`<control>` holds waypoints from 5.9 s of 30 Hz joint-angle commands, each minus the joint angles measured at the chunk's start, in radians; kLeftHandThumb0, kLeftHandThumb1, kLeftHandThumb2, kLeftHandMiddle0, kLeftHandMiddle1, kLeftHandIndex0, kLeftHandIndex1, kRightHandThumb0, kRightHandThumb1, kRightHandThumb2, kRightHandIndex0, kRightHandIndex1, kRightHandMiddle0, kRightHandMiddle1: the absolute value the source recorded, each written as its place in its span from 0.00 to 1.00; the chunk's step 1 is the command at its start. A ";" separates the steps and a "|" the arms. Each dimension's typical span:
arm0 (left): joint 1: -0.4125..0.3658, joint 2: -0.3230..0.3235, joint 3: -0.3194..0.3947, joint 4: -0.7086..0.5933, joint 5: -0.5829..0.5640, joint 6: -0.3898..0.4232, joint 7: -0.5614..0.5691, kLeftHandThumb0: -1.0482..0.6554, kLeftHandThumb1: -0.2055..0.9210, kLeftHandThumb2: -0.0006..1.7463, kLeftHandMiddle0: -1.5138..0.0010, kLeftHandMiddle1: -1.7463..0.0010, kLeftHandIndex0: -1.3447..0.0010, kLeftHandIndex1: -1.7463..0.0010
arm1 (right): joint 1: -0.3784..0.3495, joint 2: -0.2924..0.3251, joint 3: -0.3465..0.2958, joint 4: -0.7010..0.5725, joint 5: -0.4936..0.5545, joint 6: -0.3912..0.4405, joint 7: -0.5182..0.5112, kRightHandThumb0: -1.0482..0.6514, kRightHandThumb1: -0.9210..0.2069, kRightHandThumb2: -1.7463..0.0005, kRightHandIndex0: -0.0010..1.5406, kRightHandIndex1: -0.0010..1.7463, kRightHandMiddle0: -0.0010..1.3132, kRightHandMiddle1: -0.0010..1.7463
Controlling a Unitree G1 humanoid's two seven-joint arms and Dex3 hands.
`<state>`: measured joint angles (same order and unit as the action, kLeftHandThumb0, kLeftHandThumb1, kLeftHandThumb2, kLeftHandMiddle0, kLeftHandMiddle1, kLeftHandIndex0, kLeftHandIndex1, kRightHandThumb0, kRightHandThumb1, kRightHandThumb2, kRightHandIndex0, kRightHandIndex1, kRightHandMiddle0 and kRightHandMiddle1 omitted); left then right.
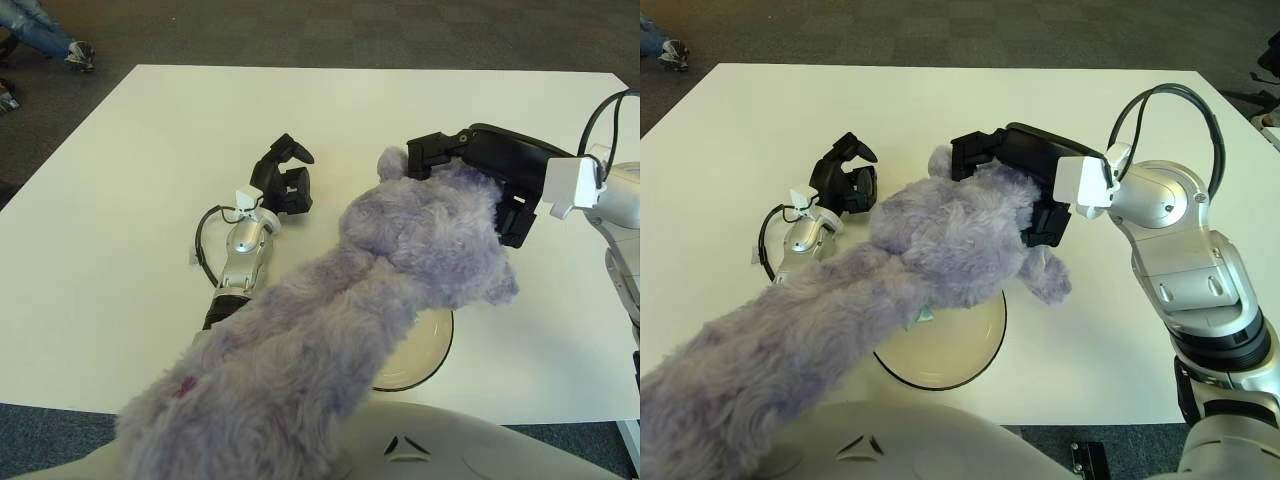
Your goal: Put the doll into the plate.
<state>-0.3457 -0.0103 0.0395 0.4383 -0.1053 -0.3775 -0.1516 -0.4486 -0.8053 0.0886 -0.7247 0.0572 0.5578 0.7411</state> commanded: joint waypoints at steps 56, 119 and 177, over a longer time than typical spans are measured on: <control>0.007 -0.008 -0.004 0.012 0.030 -0.043 0.011 0.35 0.52 0.71 0.19 0.00 0.58 0.00 | 0.125 -0.068 -0.062 -0.039 -0.144 -0.313 0.047 0.45 0.59 0.33 0.07 0.23 0.00 0.52; 0.008 -0.007 -0.002 0.001 0.019 -0.015 -0.005 0.35 0.53 0.70 0.19 0.00 0.59 0.00 | 0.136 -0.025 0.121 0.141 -0.609 -0.456 -0.060 0.25 0.42 0.51 0.00 0.37 0.00 0.36; 0.009 -0.013 0.004 -0.002 0.025 -0.017 0.005 0.35 0.53 0.70 0.20 0.00 0.59 0.00 | 0.229 0.134 0.069 0.142 -0.656 -0.377 -0.052 0.40 0.42 0.44 0.09 1.00 0.29 0.89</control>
<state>-0.3448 -0.0247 0.0401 0.4367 -0.0731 -0.4023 -0.1515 -0.2138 -0.6550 0.1828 -0.5569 -0.5993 0.1673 0.6725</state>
